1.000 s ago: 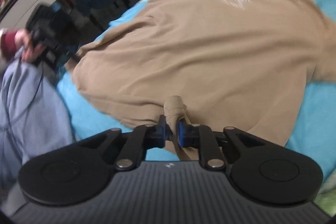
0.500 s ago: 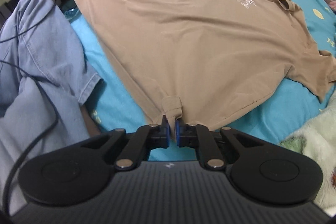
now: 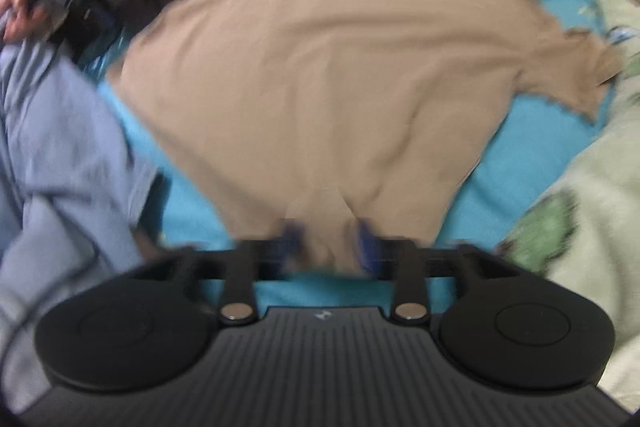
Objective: Fold clothes
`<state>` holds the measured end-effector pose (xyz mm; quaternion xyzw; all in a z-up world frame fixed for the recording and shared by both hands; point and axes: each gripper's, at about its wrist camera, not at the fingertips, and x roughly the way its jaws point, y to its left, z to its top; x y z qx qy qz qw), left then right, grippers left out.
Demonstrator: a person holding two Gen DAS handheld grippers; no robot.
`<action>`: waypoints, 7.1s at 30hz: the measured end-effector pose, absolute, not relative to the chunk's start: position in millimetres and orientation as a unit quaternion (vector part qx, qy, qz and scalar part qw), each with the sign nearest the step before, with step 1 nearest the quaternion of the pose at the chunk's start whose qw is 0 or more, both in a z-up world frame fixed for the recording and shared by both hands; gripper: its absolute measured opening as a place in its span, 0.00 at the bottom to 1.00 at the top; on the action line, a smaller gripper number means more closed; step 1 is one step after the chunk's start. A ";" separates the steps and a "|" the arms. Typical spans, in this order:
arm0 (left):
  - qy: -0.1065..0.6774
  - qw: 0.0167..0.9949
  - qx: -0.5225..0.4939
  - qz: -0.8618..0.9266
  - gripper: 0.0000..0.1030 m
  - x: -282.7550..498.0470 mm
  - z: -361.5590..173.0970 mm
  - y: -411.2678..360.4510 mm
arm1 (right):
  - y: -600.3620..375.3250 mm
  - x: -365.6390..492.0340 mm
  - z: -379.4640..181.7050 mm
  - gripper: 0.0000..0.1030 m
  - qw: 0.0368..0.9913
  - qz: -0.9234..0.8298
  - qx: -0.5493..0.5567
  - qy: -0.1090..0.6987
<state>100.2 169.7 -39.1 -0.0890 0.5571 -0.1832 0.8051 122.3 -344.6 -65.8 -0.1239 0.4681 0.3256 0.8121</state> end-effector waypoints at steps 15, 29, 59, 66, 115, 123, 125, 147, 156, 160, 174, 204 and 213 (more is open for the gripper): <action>0.377 0.898 -0.219 -0.051 0.95 154.2 6.6 160.0 | -258.6 145.1 32.8 0.86 0.930 0.091 0.131 0.330; 0.389 0.894 -0.223 0.017 0.94 373.1 -67.4 231.5 | -223.1 213.5 -74.1 0.86 0.903 0.124 0.241 0.334; 0.338 0.930 -0.064 0.132 0.06 507.0 -113.3 217.0 | -226.0 265.1 -116.9 0.86 0.889 0.101 0.239 0.377; 0.363 0.915 -0.123 0.124 0.76 482.2 -137.3 207.0 | -236.5 267.4 -108.1 0.86 0.912 0.075 0.215 0.342; 0.231 0.973 -0.016 -0.014 1.00 111.4 15.3 -30.9 | -273.5 150.7 -19.3 0.86 0.975 0.015 0.120 0.187; 0.242 0.970 -0.020 -0.023 1.00 116.1 6.6 -33.2 | -280.1 155.7 -24.7 0.86 0.967 0.028 0.147 0.208; 0.243 0.970 -0.016 -0.024 1.00 116.2 -1.0 -30.3 | -284.1 159.0 -31.3 0.86 0.962 0.026 0.164 0.217; 0.298 0.951 -0.084 0.013 1.00 134.1 -62.8 52.9 | -330.6 219.9 -140.8 0.86 0.915 -0.126 0.309 0.226; 0.305 0.948 -0.084 0.027 1.00 141.6 -71.0 52.6 | -336.1 238.7 -176.2 0.86 0.898 -0.108 0.354 0.238; 0.308 0.947 -0.094 0.024 1.00 144.4 -75.1 53.4 | -345.5 247.2 -185.5 0.86 0.886 -0.109 0.391 0.223; 0.323 0.935 -0.145 -0.033 1.00 187.6 -101.7 62.7 | -397.1 293.9 -228.3 0.86 0.829 -0.171 0.510 0.155; 0.312 0.941 -0.122 -0.042 1.00 222.9 -113.3 67.9 | -348.1 424.9 -119.1 0.10 0.969 -0.117 0.148 0.162; 0.278 0.950 -0.144 0.007 1.00 211.6 -88.0 100.6 | -183.3 423.8 -64.3 0.10 0.985 0.006 0.016 0.173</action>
